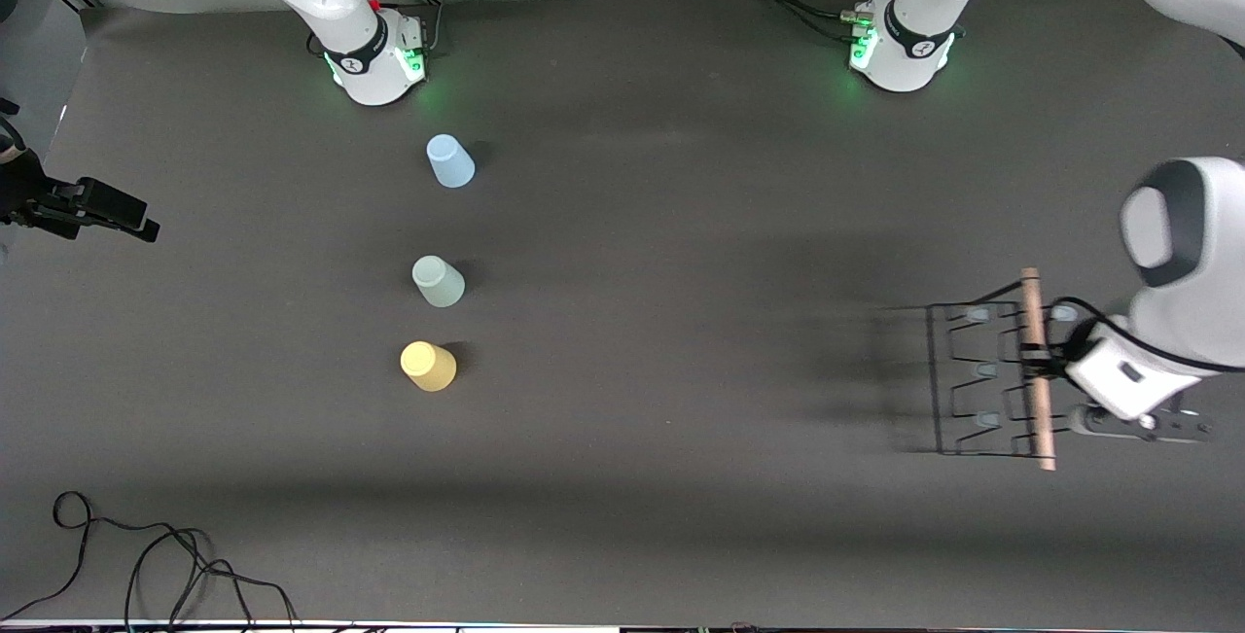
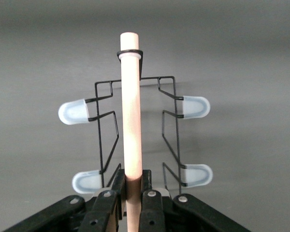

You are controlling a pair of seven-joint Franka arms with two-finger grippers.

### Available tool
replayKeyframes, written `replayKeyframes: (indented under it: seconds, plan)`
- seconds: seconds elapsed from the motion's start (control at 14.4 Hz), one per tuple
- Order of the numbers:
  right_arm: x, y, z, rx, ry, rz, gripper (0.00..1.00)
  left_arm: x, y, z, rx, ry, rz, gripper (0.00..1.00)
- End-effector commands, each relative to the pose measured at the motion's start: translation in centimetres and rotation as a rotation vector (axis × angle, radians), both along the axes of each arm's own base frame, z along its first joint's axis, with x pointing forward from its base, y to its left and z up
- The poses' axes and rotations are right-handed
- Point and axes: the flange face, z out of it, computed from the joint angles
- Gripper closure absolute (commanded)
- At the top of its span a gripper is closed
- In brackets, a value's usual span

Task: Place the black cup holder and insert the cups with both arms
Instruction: 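Carry the rack with the left gripper to the table's middle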

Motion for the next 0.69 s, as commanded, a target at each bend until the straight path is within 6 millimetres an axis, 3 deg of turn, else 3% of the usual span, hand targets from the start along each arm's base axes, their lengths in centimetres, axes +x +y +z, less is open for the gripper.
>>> replayKeyframes:
  seconds: [0.0,0.35,0.62]
  plan:
    - [-0.2,-0.3,0.4,-0.020,0.002,0.007,0.00,-3.9,-4.9,0.4,0.004,-0.015,0.055,1.00]
    - [-0.2,-0.3,0.4,-0.020,0.002,0.007,0.00,-7.1,-16.6,-0.3,0.001,-0.008,0.111,1.00]
    - [-0.2,-0.3,0.4,-0.020,0.002,0.007,0.00,-9.6,-22.3,-1.5,0.004,0.002,0.120,1.00]
